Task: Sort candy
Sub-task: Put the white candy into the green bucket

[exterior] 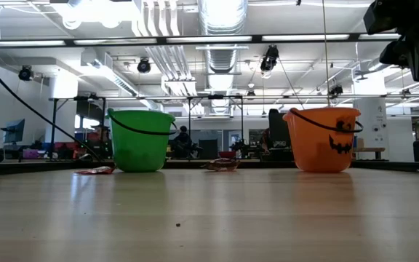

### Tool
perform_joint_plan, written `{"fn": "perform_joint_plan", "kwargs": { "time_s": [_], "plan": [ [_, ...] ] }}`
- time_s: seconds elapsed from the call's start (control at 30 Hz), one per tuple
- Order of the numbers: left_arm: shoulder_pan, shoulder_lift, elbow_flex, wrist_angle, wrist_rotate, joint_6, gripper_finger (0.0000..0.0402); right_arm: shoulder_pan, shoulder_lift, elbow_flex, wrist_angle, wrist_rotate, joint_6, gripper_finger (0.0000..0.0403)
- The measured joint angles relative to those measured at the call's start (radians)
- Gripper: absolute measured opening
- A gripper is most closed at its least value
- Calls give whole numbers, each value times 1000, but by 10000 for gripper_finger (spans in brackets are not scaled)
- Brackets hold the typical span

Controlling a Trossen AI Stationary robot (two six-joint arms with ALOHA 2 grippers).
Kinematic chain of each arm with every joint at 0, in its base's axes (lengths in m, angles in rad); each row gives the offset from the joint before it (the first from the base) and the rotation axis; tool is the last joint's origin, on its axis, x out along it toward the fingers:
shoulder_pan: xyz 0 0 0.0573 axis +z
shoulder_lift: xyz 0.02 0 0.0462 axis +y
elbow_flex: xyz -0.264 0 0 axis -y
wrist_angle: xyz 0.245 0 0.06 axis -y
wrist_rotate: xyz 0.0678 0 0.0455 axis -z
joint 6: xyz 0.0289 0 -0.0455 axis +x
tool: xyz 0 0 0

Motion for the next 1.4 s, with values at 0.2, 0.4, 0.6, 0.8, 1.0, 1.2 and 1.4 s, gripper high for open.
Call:
{"fn": "perform_joint_plan", "kwargs": {
  "time_s": [0.2, 0.4, 0.6, 0.8, 1.0, 1.2, 1.4],
  "plan": [
    [0, 0, 0, -71, 0, 29, 1, 0, 0, 0, 9, 45, -1, 13],
    [0, 2, 0, -76, 0, 15, 1, 0, 0, 0, 9, 163, 92, 13],
    [0, 2, 0, -21, 0, 20, 1, 0, 0, 0, 9, 164, 83, 13],
    [0, 2, 0, 147, 0, -3, 1, 0, 0, -14, 10, 131, 10, 13],
    [-1, -1, 0, -92, -6, -28, 1, 0, 0, -36, 9, 131, 52, 13],
    [-47, 11, -89, -117, -54, -63, 1, 0, 0, -37, 9, 138, 50, 13],
    [-99, 6, -281, -7, -57, -71, 1, 0, 0, -37, 3, 138, 51, 13]
  ]
}}
